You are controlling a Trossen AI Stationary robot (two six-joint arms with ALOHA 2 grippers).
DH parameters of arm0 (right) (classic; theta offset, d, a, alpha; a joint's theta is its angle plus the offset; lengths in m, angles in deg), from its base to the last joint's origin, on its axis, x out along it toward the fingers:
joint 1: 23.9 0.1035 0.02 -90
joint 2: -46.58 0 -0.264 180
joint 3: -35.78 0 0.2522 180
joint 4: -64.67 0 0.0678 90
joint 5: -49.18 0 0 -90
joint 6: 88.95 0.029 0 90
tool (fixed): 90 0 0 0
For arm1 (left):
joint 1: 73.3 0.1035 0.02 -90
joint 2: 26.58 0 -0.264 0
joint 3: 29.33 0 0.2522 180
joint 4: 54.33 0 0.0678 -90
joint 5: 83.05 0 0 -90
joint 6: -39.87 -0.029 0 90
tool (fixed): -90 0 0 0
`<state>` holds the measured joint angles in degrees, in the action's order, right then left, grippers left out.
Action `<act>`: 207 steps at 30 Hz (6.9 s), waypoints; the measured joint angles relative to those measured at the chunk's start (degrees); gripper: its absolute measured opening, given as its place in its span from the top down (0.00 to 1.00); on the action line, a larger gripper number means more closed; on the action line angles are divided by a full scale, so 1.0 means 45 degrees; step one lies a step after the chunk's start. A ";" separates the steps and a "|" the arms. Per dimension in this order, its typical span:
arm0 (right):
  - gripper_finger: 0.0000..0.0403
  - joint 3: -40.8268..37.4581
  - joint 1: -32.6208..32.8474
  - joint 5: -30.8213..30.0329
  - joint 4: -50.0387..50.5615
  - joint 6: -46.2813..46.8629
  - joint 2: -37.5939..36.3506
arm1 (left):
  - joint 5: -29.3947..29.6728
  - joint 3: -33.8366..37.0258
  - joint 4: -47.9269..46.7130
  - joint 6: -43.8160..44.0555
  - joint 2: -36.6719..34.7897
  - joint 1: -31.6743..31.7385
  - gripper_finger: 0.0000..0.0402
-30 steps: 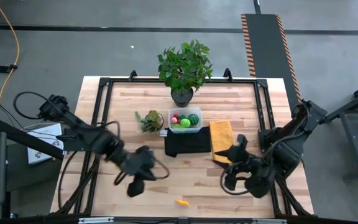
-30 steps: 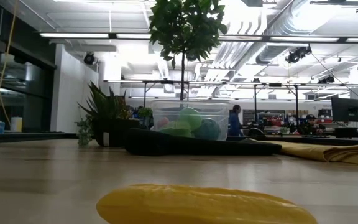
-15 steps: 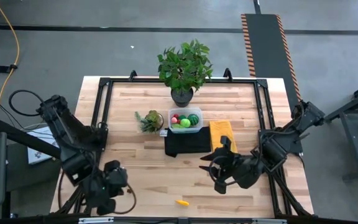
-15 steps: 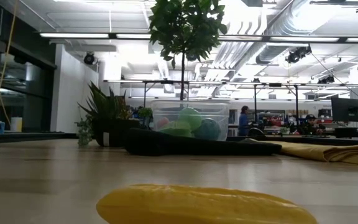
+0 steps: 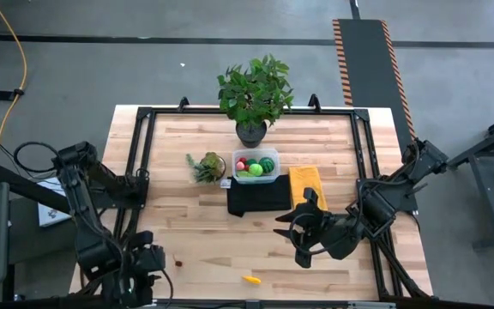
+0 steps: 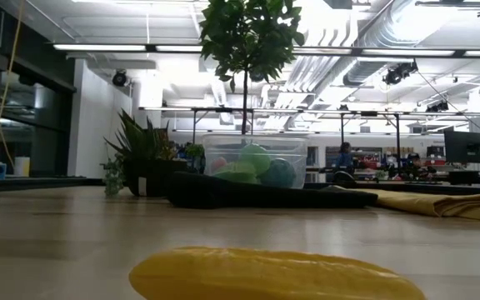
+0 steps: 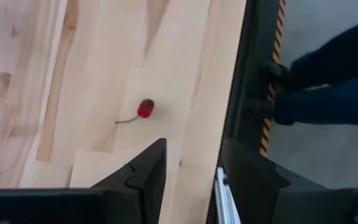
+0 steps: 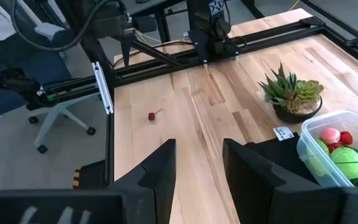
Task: Pick and placing Produce into tupperware
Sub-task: Put the dark red cherry into the transparent bin
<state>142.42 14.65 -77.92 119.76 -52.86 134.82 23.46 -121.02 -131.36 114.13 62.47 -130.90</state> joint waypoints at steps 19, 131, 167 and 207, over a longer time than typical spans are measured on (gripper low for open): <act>0.69 0.0000 0.0000 -0.0049 -0.0103 -0.0027 0.0000 | -0.0045 0.0000 -0.0545 0.0228 0.2849 -0.0204 0.66; 0.69 0.0000 -0.0656 -0.0184 0.0033 -0.0012 0.0000 | -0.1297 0.5858 0.6779 -0.4113 0.0645 0.1627 0.53; 0.69 0.0000 -0.0651 -0.0398 -0.0031 -0.0015 0.0000 | -0.0872 0.5843 0.7362 -0.4470 0.1754 0.1632 0.53; 0.69 0.0000 -0.0651 -0.0481 -0.0021 -0.0017 0.0000 | -0.1237 0.5848 0.7103 -0.4395 0.2022 0.1632 0.85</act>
<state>142.42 11.72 -80.09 119.67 -52.94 134.82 17.89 -94.70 -99.40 94.35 71.57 -123.56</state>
